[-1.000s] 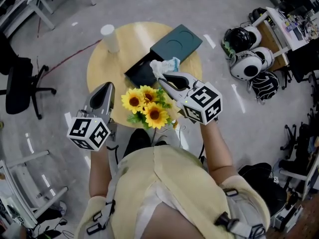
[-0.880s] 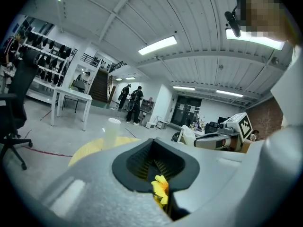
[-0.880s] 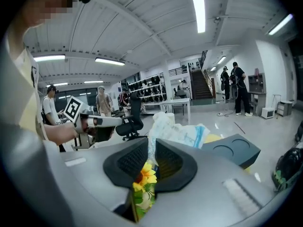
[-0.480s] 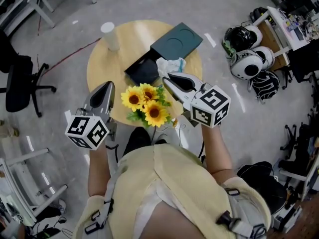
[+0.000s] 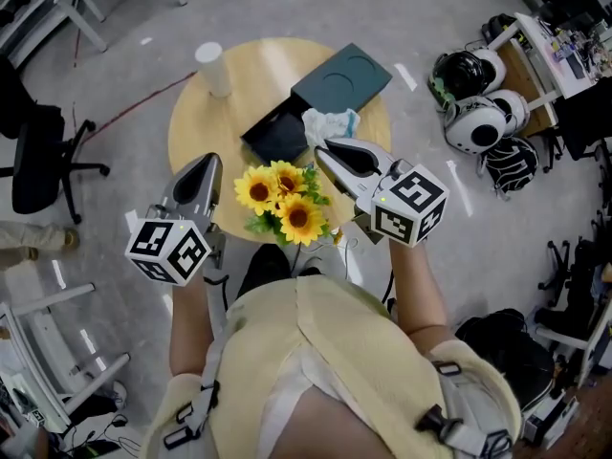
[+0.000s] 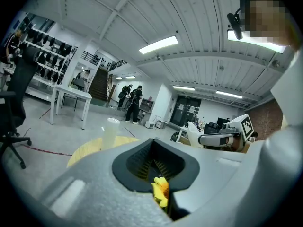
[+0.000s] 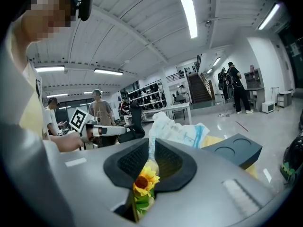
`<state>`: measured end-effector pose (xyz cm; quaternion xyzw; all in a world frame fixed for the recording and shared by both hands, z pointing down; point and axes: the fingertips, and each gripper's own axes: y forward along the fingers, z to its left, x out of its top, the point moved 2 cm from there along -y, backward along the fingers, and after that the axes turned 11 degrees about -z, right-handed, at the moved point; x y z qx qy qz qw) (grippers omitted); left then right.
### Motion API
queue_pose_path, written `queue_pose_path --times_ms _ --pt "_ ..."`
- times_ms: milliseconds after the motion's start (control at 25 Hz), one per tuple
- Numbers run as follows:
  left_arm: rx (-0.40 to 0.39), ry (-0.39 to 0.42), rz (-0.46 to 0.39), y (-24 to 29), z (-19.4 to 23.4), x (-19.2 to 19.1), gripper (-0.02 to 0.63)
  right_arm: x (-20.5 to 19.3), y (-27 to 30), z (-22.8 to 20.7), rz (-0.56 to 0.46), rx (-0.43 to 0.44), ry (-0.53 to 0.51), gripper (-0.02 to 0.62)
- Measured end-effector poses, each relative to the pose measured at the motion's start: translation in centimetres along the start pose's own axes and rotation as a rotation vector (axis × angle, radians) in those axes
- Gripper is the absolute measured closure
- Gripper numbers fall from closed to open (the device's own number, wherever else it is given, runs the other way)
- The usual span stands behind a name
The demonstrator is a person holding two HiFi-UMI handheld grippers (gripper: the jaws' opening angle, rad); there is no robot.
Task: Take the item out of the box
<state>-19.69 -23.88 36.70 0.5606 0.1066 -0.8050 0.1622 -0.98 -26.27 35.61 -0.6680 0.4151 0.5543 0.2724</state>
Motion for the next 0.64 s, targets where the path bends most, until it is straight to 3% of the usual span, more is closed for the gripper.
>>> queue_pose_path --times_ms 640 --pt "0.014 0.012 -0.015 0.4 1.3 0.9 0.615 -0.1 0.2 -0.2 -0.009 -0.007 0.020 0.546"
